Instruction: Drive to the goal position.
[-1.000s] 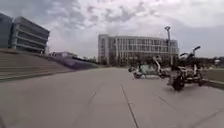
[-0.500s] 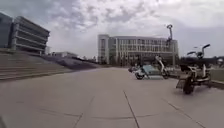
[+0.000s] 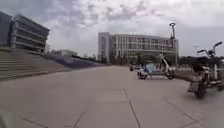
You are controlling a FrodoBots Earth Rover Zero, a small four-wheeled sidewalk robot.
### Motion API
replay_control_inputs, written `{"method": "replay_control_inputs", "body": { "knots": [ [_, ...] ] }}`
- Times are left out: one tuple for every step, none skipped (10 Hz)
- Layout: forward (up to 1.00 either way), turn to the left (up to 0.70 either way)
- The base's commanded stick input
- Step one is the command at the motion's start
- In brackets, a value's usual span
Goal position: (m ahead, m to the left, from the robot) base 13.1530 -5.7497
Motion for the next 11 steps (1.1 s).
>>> {"method": "replay_control_inputs", "body": {
  "knots": [
    [0.70,0.00],
    [0.70,0.00],
    [0.70,0.00],
    [0.70,0.00],
    [0.70,0.00],
    [0.70,0.00],
    [0.70,0.00],
    [0.70,0.00],
    [0.70,0.00],
    [0.70,0.00],
    [0.70,0.00]
  ]
}}
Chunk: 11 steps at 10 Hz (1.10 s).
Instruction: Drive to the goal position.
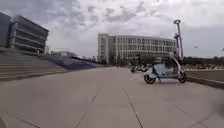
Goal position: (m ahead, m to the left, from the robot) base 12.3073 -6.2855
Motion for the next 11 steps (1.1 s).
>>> {"method": "replay_control_inputs", "body": {
  "knots": [
    [0.70,0.00],
    [0.70,0.00],
    [0.70,0.00],
    [0.70,0.00],
    [0.70,0.00],
    [0.70,0.00],
    [0.70,0.00],
    [0.70,0.00],
    [0.70,0.00],
    [0.70,0.00],
    [0.70,0.00]
  ]
}}
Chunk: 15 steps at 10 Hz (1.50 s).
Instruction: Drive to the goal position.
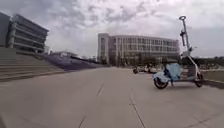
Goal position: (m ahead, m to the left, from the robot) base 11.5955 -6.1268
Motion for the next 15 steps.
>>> {"method": "replay_control_inputs", "body": {
  "knots": [
    [0.70,0.00],
    [0.70,0.00],
    [0.70,0.00],
    [0.70,0.00],
    [0.70,0.00],
    [0.70,0.00],
    [0.70,0.00],
    [0.70,0.00],
    [0.70,0.00],
    [0.70,0.00],
    [0.70,0.00],
    [0.70,0.00],
    [0.70,0.00],
    [0.70,0.00],
    [0.70,0.00]
  ]
}}
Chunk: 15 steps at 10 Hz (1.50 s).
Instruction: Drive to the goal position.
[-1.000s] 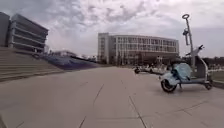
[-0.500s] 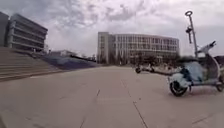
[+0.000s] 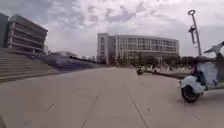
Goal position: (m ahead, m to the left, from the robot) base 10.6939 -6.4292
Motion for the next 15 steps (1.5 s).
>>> {"method": "replay_control_inputs", "body": {
  "knots": [
    [0.70,0.00],
    [0.70,0.00],
    [0.70,0.00],
    [0.70,0.00],
    [0.70,0.00],
    [0.70,0.00],
    [0.70,0.00],
    [0.70,0.00],
    [0.70,0.00],
    [0.70,0.00],
    [0.70,0.00],
    [0.70,0.00],
    [0.70,0.00],
    [0.70,0.00],
    [0.70,0.00]
  ]
}}
